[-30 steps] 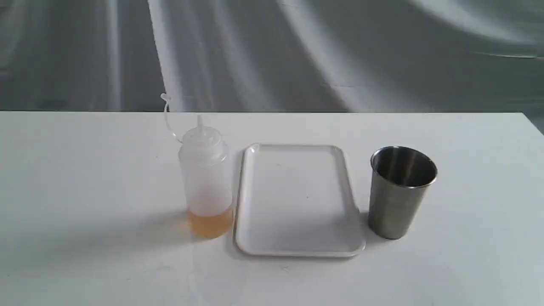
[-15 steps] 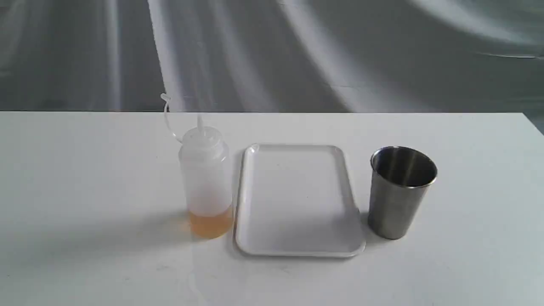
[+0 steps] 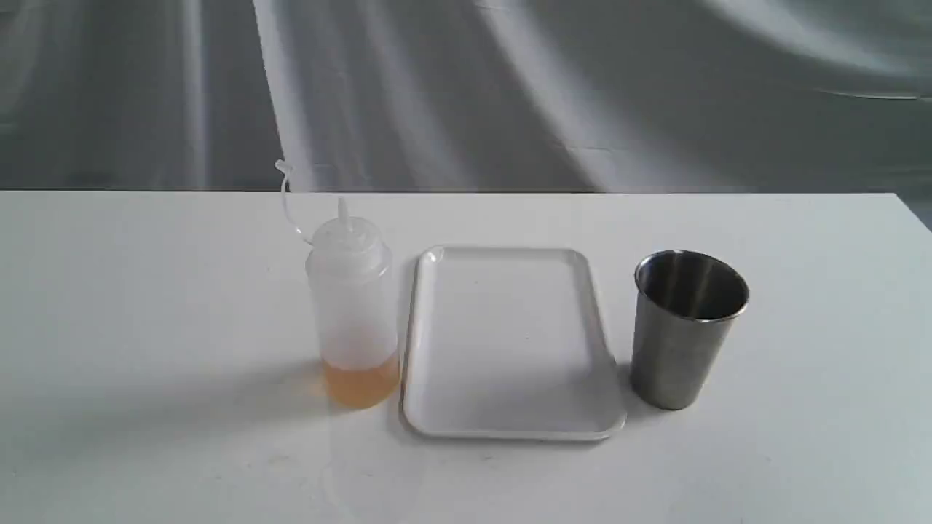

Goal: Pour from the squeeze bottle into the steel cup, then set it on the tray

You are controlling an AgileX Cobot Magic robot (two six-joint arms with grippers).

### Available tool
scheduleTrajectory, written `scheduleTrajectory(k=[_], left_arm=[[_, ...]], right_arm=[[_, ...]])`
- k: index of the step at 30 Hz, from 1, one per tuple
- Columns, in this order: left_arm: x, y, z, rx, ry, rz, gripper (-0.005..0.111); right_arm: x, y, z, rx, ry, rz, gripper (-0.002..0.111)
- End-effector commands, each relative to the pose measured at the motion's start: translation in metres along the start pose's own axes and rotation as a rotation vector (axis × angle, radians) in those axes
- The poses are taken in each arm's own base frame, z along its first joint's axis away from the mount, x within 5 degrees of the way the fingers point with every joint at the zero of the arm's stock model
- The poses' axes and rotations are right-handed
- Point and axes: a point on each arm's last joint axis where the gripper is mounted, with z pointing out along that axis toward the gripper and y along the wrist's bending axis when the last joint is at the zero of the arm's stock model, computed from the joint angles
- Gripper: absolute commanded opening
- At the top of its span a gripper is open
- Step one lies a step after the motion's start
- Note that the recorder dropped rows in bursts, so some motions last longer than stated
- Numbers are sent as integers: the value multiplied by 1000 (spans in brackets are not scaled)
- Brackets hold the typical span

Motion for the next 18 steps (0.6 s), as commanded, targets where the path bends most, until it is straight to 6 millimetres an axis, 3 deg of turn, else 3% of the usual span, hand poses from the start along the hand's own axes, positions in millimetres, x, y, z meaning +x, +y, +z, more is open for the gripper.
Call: scheduleTrajectory(k=[1,4,10,13,18], left_arm=[[1,0,0,6,-5,-4,0],[1,0,0,6,-5,-2,0],[1,0,0,6,-5,-2,0],[1,0,0,6,-5,-2,0],[1,0,0,6,-5,-5,0]], right_arm=[[-29,7,19,-44,22,-38,0],[-46,25,48,-145,65,-170,0],[-52,77,98,-351,80,-295,0],[-45,106,115,-448,33,-309,0],[-13,145,142,-554,89,-350,0]])
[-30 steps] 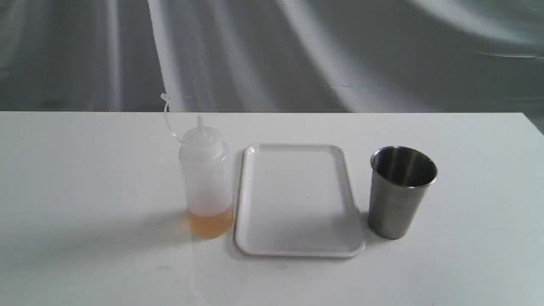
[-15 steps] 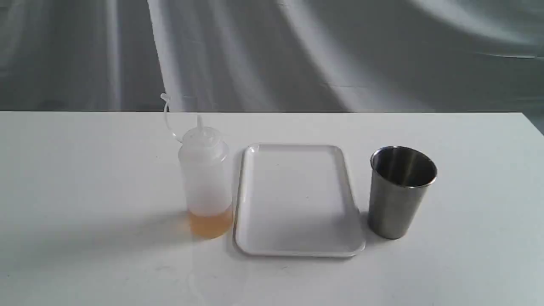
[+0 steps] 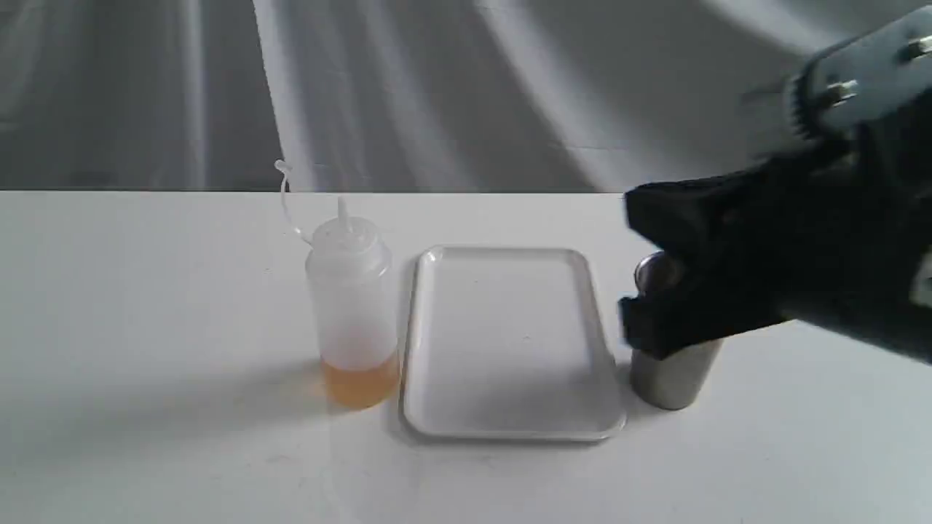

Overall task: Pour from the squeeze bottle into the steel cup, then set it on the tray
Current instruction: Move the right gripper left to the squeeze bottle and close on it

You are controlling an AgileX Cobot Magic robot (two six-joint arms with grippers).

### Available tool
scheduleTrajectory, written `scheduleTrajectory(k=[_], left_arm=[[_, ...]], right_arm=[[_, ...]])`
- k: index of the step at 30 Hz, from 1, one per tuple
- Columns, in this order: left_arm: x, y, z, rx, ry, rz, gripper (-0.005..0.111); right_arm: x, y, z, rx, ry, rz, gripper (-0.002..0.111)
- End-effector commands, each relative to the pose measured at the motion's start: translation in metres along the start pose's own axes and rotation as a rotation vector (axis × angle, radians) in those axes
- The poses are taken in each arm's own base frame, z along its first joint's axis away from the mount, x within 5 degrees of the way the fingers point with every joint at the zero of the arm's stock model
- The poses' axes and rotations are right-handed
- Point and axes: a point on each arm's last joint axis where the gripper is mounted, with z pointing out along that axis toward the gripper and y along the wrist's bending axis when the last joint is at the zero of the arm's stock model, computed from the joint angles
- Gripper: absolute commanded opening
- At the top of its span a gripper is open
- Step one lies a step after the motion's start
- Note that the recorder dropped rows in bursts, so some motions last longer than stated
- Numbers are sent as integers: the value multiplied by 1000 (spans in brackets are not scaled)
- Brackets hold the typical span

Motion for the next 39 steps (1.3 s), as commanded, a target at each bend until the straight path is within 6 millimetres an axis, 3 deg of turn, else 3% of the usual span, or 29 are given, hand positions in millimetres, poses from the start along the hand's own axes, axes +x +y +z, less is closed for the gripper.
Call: scheduleTrajectory(k=[1,9,20,29,39], left_arm=[[1,0,0,6,-5,-5,0],[1,0,0,6,-5,-5,0],[1,0,0,6,-5,-2,0],[1,0,0,6,-5,-5,0],[1,0,0,6,-5,-3,0]], right_arm=[[13,19,31,-70,25,-44,0],[48,55,81,-169,46,-47,0],[97,69,133,-119,44,77,0],[92,77,173,-128,74,72,0],[96,78,179,-126,71,71,0]])
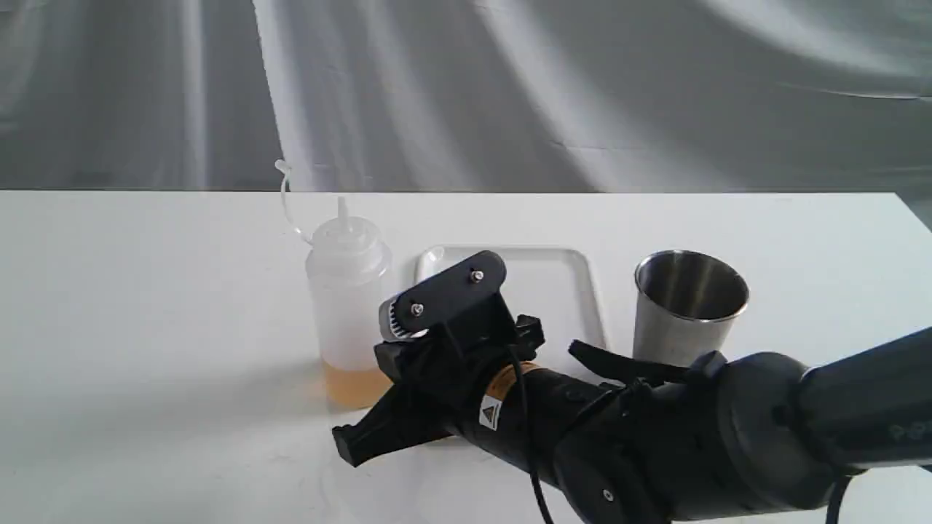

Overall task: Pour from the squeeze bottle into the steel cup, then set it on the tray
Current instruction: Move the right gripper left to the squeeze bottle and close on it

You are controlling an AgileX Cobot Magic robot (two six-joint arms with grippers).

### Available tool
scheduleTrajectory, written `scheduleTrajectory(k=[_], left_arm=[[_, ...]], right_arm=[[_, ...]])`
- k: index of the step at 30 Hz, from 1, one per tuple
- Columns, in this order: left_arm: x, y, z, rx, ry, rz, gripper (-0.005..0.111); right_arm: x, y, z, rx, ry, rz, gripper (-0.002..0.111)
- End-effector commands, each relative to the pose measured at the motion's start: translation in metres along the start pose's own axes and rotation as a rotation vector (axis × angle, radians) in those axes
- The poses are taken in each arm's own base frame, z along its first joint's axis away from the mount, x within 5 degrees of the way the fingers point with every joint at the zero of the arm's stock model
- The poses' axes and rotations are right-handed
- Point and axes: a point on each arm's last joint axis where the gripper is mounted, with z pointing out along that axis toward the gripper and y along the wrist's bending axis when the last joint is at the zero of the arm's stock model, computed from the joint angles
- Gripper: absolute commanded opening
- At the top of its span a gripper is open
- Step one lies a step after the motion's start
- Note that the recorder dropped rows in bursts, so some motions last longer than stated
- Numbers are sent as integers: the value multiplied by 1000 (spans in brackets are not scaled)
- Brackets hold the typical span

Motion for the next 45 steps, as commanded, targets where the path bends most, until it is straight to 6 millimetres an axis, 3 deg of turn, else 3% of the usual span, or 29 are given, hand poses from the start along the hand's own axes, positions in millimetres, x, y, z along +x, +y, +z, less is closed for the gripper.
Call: scheduleTrajectory(k=[1,4,8,15,17,26,33,45], left_arm=[[1,0,0,6,-5,-3,0],[1,0,0,6,-5,-3,0],[1,0,0,6,-5,-3,0],[1,0,0,6,-5,-3,0],[1,0,0,6,-5,-3,0],[1,0,0,6,-5,-2,0],[1,0,0,6,-5,-4,0],[1,0,0,6,-5,-2,0]], right_arm=[[-2,1,0,-2,-11,-2,0],[-2,1,0,-2,-7,-2,3],[-2,1,0,-2,-5,-2,21],[-2,1,0,-2,-5,-2,76],[-2,1,0,-2,-5,-2,84],[-1,0,1,-1,-3,-14,87],[-11,1,7,-3,-1,-49,87],[-6,-7,48,17,-2,-38,87]])
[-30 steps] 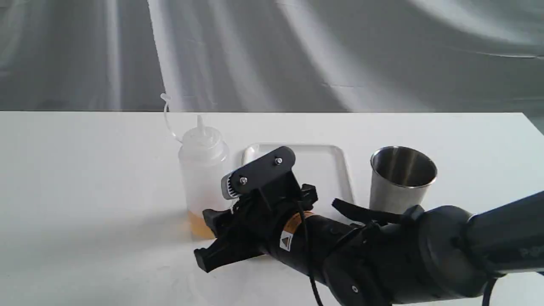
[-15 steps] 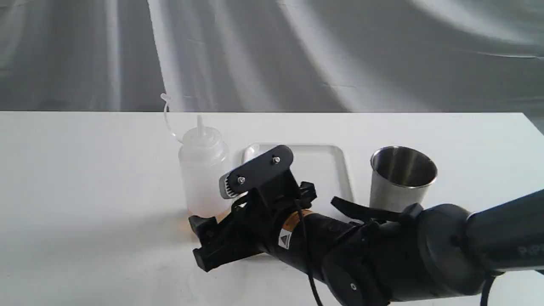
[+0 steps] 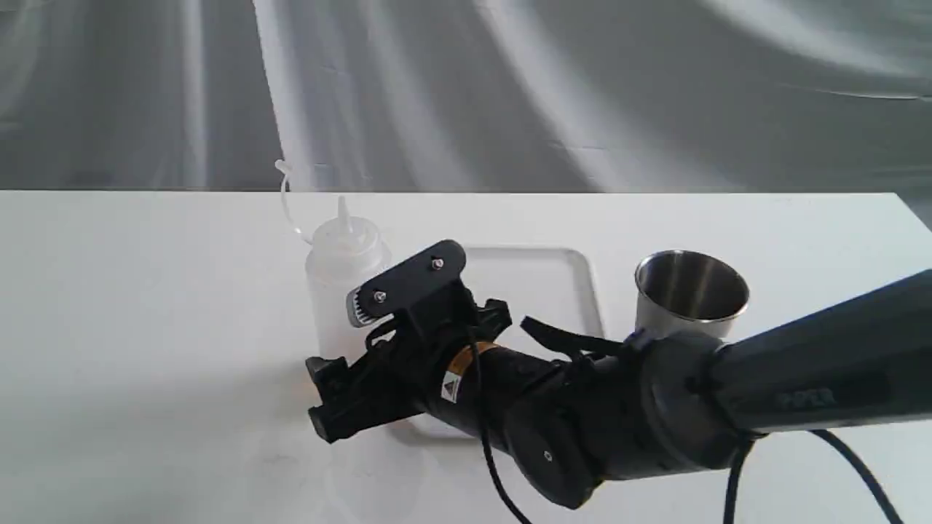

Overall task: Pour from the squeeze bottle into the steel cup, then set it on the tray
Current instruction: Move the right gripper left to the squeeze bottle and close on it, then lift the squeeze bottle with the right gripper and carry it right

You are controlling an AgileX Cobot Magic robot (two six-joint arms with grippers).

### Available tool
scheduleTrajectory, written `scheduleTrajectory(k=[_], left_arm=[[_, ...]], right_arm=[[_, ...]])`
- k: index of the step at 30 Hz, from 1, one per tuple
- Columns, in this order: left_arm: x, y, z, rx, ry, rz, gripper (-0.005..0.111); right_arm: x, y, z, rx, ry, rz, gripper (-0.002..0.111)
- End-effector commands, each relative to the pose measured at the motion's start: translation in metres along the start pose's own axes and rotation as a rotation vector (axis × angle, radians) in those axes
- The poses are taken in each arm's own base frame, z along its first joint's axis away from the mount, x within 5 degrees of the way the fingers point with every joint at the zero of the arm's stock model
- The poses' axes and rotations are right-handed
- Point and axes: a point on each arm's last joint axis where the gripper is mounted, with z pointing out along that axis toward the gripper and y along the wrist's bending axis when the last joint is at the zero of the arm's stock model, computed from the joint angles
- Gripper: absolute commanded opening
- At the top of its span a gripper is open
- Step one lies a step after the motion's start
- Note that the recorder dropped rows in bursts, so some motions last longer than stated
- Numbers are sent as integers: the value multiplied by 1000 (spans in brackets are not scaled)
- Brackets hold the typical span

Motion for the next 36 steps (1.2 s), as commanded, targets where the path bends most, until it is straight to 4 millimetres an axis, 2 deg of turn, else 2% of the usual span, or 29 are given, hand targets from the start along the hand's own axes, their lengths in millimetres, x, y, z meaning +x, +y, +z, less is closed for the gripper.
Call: scheduleTrajectory(k=[1,8,12,20,27,32,36], left_arm=[[1,0,0,6,-5,-2,0],[1,0,0,6,-5,-2,0],[1,0,0,6,-5,-4,0],[1,0,0,6,-5,-4,0],[1,0,0,6,-5,-1,0],[1,0,0,6,-5,-1,0],[1,0,0,6,-5,-5,0]], right_arm=[[-3,-7,12,16,-15,2,87],[-9,-19,38,35,10,15,86],[-12,-19,50,32,-4,12,85],[-11,-19,54,32,2,20,85],[-8,-19,55,32,9,20,80],[-8,-19,55,32,9,20,71],[-8,-19,55,32,9,20,52]])
